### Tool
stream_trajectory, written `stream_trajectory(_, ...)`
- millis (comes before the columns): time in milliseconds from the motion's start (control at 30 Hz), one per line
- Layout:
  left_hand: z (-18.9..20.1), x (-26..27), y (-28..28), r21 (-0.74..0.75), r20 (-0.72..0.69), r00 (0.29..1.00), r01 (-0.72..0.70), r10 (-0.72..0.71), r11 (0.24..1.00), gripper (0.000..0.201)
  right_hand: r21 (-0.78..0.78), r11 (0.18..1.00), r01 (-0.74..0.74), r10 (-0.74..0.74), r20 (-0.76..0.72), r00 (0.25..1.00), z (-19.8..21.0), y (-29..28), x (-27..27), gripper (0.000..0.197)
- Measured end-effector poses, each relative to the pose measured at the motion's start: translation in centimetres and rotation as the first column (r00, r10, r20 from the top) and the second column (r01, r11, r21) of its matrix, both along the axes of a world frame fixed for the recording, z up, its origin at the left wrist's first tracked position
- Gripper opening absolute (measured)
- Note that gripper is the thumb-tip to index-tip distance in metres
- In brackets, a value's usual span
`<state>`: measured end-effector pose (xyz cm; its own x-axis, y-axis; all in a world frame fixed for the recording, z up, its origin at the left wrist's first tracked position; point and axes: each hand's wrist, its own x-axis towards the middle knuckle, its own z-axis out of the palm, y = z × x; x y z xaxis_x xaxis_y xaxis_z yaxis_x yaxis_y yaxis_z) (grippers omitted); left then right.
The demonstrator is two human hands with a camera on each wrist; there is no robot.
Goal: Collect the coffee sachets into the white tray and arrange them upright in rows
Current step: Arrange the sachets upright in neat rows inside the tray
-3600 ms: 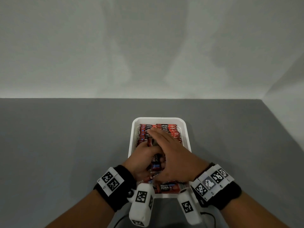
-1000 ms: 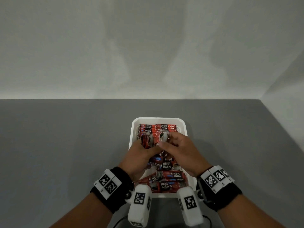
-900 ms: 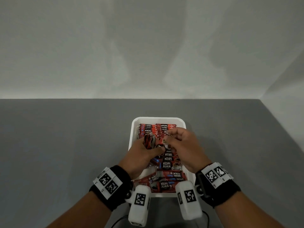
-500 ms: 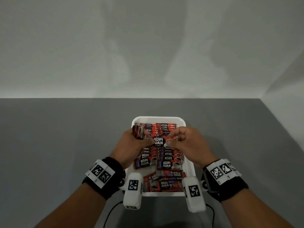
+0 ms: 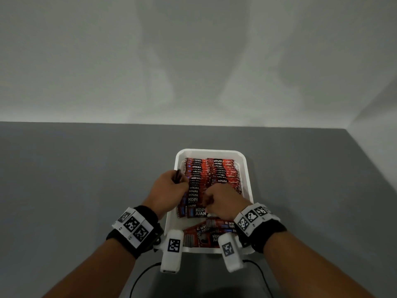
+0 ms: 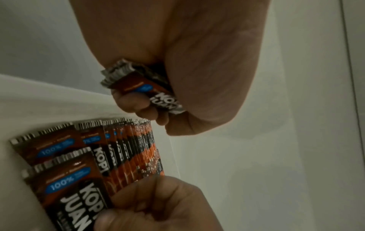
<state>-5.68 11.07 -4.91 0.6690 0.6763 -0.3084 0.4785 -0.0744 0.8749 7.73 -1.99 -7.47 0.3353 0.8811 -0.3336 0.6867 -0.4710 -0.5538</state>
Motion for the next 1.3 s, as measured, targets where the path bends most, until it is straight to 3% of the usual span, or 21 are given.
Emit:
stream_trajectory(100, -0.1, -0.5, 0.0, 0.131, -0.091, 0.994, 0.071, -0.059, 0.989, 0.010, -0.009, 1.000, -0.028, 0.028, 0.025, 0.999, -0.7, 0.8, -0.5, 0.017)
stream_trajectory(200, -0.2, -0.6, -0.3, 0.172, -0.127, 0.984, 0.142, -0.121, 0.975, 0.010, -0.007, 0.999, -0.047, 0.048, 0.082, 0.996, -1.0, 1.4, -0.8, 0.018)
stream_trajectory(267, -0.3, -0.6, -0.5, 0.233, -0.180, 0.961, 0.248, -0.209, 0.940, 0.014, -0.015, 0.998, -0.067, 0.068, 0.114, 0.991, -1.3, 1.5, -1.0, 0.018)
stream_trajectory(400, -1.3, -0.5, -1.2, 0.278, -0.366, 0.807, 0.570, -0.463, 0.774, 0.008, 0.008, 0.998, -0.065, 0.063, 0.129, 0.990, -1.5, 1.1, -1.2, 0.016)
stream_trajectory(433, -1.9, -0.7, -1.4, 0.268, -0.399, 0.759, 0.634, -0.515, 0.726, 0.015, 0.028, 0.999, -0.043, 0.039, 0.115, 0.993, -1.1, 0.8, -1.1, 0.015)
stream_trajectory(500, -2.6, -0.8, -2.1, 0.267, -0.436, 0.691, 0.712, -0.577, 0.650, 0.028, 0.082, 0.996, 0.030, -0.038, 0.088, 0.995, -0.3, -0.1, -0.5, 0.015)
stream_trajectory(600, -3.3, -0.8, -2.8, 0.297, -0.480, 0.615, 0.785, -0.626, 0.544, 0.029, 0.091, 0.989, 0.114, -0.121, 0.081, 0.989, 0.6, -2.5, 0.4, 0.018)
stream_trajectory(700, -3.9, -0.8, -3.1, 0.302, -0.576, 0.537, 0.840, -0.616, 0.451, 0.039, -0.064, 0.998, 0.020, -0.013, 0.100, 0.995, 0.4, -5.2, 0.6, 0.020)
stream_trajectory(833, -4.4, -1.1, -3.2, 0.293, -0.654, 0.482, 0.872, -0.583, 0.392, 0.047, -0.151, 0.987, -0.059, 0.074, 0.093, 0.993, -1.0, -6.6, -0.3, 0.025)
stream_trajectory(1000, -4.5, -1.3, -3.3, 0.312, -0.734, 0.437, 0.897, -0.520, 0.313, 0.050, -0.239, 0.962, -0.134, 0.195, 0.253, 0.948, -2.3, -6.6, -1.3, 0.047)
stream_trajectory(1133, -5.1, -1.3, -3.3, 0.335, -0.726, 0.462, 0.884, -0.509, 0.325, 0.056, -0.255, 0.960, -0.118, 0.195, 0.304, 0.932, -2.3, -6.6, -1.6, 0.055)
stream_trajectory(1233, -5.5, -1.3, -3.2, 0.331, -0.742, 0.436, 0.899, -0.509, 0.288, 0.056, -0.235, 0.968, -0.085, 0.162, 0.330, 0.930, -2.5, -6.7, -1.7, 0.057)
stream_trajectory(1300, -5.2, -1.3, -3.4, 0.340, -0.738, 0.458, 0.887, -0.495, 0.313, 0.057, -0.222, 0.971, -0.082, 0.157, 0.343, 0.926, -2.7, -6.8, -1.8, 0.059)
